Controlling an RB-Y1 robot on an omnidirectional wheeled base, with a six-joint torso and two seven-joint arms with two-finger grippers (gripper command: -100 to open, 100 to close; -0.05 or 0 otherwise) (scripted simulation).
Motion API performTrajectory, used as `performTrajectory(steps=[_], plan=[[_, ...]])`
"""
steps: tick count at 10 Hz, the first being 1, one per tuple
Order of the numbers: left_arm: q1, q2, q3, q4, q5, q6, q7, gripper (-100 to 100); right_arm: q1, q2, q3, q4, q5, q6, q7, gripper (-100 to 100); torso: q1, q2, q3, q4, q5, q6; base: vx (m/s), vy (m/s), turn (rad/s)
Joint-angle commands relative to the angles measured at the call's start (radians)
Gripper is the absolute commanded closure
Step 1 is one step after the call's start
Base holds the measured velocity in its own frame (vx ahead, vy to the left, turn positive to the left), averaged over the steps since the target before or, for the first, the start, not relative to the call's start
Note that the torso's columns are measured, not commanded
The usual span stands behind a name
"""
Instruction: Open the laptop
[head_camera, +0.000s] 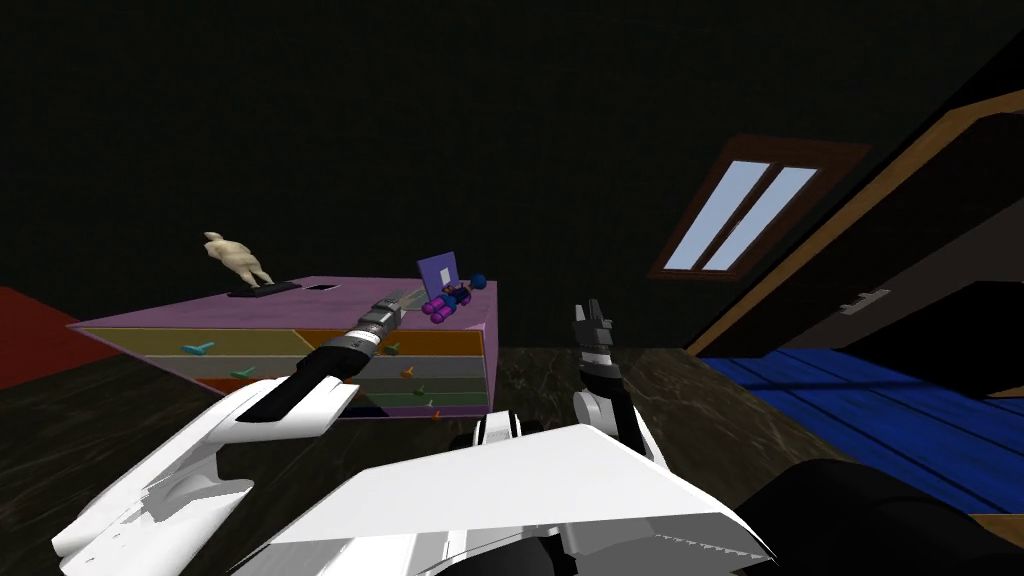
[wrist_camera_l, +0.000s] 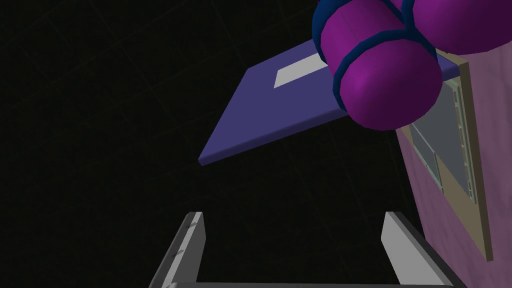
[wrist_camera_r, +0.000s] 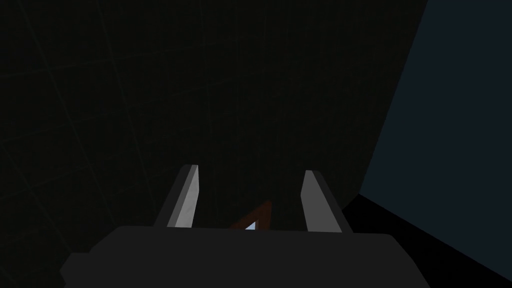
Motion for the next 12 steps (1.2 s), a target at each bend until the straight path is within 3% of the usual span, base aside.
performTrajectory(steps=[1, 4, 6, 7, 8, 9, 11, 12], plan=[[-0.028, 0.043, 0.014, 0.002, 0.006, 0.069, 0.015, -100, 0.0, 0.0, 0.0, 0.0, 0.0, 0.0, 0.0, 0, 0.0, 0.0, 0.0, 0.0, 0.0, 0.0, 0.015, 0.005, -0.117], [-0.046, 0.073, 0.024, 0.004, 0.011, 0.122, 0.024, -100, 0.0, 0.0, 0.0, 0.0, 0.0, 0.0, 0.0, 0, 0.0, 0.0, 0.0, 0.0, 0.0, 0.0, 0.014, 0.007, -0.087], [-0.081, 0.134, 0.044, 0.008, 0.021, 0.191, 0.043, -100, 0.0, 0.0, 0.0, 0.0, 0.0, 0.0, 0.0, 0, 0.0, 0.0, 0.0, 0.0, 0.0, 0.0, 0.021, 0.01, -0.159], [-0.081, 0.134, 0.044, 0.008, 0.021, 0.208, 0.043, -100, 0.0, 0.0, 0.0, 0.0, 0.0, 0.0, 0.0, 0, 0.0, -0.001, 0.0, 0.0, 0.0, 0.0, 0.02, 0.012, -0.062], [-0.098, 0.163, 0.054, 0.01, 0.026, 0.239, 0.052, -100, 0.0, 0.0, 0.0, 0.0, 0.0, 0.0, 0.0, 0, 0.0, 0.0, 0.0, 0.0, 0.0, -0.001, 0.019, 0.008, -0.1], [-0.098, 0.163, 0.054, 0.01, 0.026, 0.25, 0.052, -100, 0.0, 0.0, 0.0, 0.0, 0.0, 0.0, 0.0, 0, 0.0, 0.0, 0.0, 0.0, 0.0, 0.0, 0.014, 0.007, -0.056], [-0.13, 0.219, 0.072, 0.013, 0.035, 0.315, 0.069, -100, 0.0, 0.0, 0.0, 0.0, 0.0, 0.0, 0.0, 0, 0.0, 0.0, 0.0, 0.0, 0.0, 0.0, 0.018, 0.007, -0.143], [-0.13, 0.219, 0.072, 0.013, 0.035, 0.329, 0.069, -100, 0.0, 0.0, 0.0, 0.0, 0.0, 0.0, 0.0, 0, 0.0, 0.0, 0.0, 0.0, 0.0, 0.0, 0.016, 0.013, -0.065]])
